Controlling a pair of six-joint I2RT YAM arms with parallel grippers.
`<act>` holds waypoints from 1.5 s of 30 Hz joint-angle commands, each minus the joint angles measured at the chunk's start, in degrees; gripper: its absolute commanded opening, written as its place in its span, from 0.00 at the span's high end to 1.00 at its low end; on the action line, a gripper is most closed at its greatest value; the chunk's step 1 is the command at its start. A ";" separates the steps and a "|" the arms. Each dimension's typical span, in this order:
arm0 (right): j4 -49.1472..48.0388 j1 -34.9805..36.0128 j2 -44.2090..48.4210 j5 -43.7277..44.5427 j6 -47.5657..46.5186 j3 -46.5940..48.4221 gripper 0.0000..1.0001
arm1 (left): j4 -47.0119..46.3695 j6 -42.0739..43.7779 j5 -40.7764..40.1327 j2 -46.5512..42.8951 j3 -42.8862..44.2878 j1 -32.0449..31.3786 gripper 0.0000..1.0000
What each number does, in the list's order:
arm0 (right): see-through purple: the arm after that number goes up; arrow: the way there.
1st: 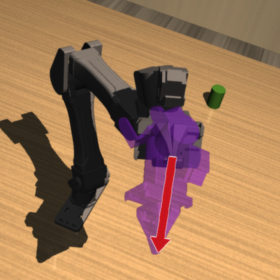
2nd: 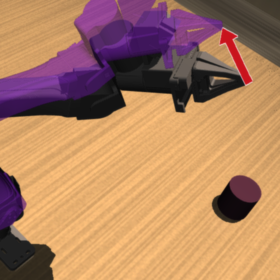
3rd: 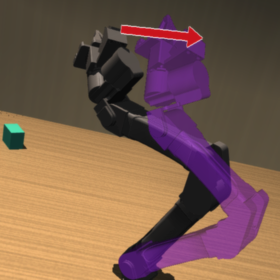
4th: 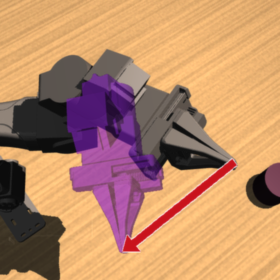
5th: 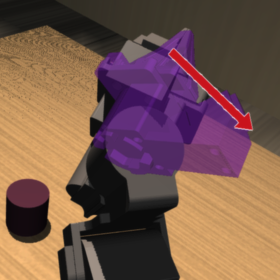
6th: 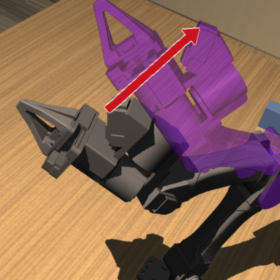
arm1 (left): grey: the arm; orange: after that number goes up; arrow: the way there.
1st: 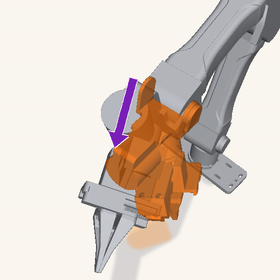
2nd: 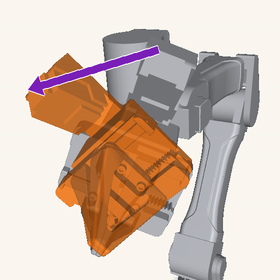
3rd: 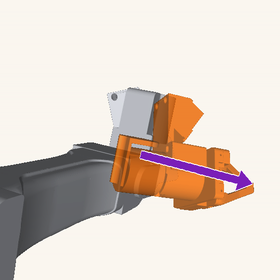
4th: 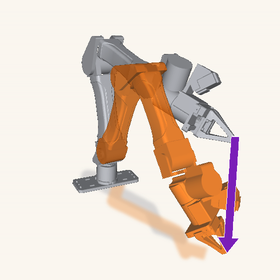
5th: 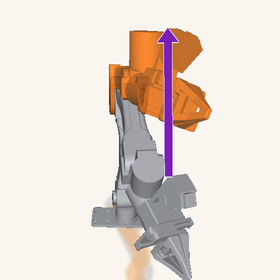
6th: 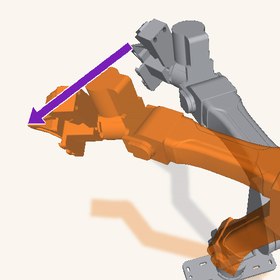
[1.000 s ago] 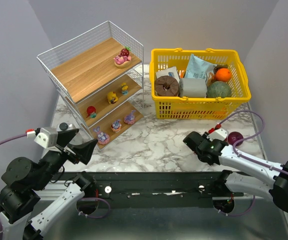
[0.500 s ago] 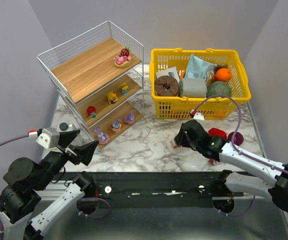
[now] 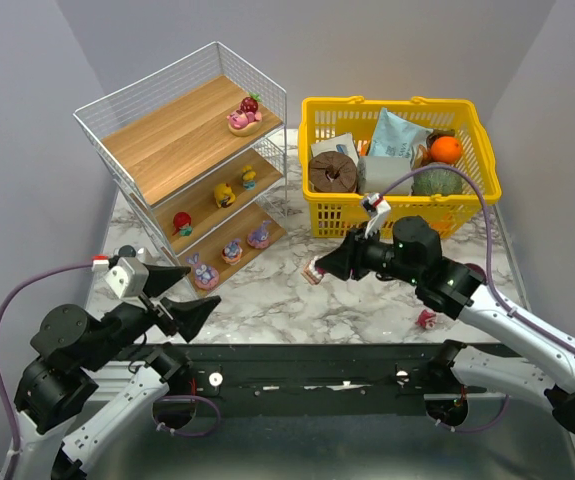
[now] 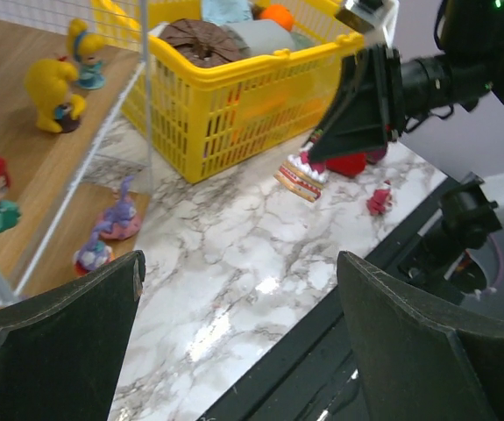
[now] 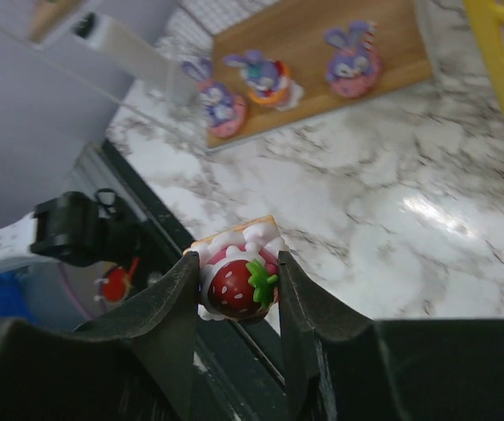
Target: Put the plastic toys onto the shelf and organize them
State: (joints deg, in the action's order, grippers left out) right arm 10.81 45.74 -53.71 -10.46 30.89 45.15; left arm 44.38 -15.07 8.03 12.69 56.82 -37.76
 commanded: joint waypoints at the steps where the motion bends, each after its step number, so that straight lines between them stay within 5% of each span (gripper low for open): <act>1: -7.55 0.32 0.28 -15.19 -2.33 5.91 0.92 | -4.38 -0.57 10.94 0.14 -2.06 -0.30 0.01; 12: -12.21 8.39 -7.19 -25.57 -7.60 19.35 0.92 | -19.85 -12.43 20.00 3.04 -7.95 -0.30 0.01; 18: -11.86 12.00 -12.02 -29.00 -8.57 24.55 0.92 | -21.97 -9.72 22.20 2.87 -9.00 -0.30 0.01; 42: -8.52 15.17 -18.18 -24.26 -6.55 30.88 0.91 | -30.05 -10.77 23.61 4.89 -12.25 -0.30 0.01; 45: -8.87 15.26 -18.18 -24.43 -6.28 31.14 0.91 | -29.61 -10.77 23.78 5.50 -12.61 -0.30 0.10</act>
State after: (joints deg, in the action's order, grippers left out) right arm 2.83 60.45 -71.90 -35.20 23.99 73.36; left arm 15.86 -25.36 29.69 17.04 45.21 -37.76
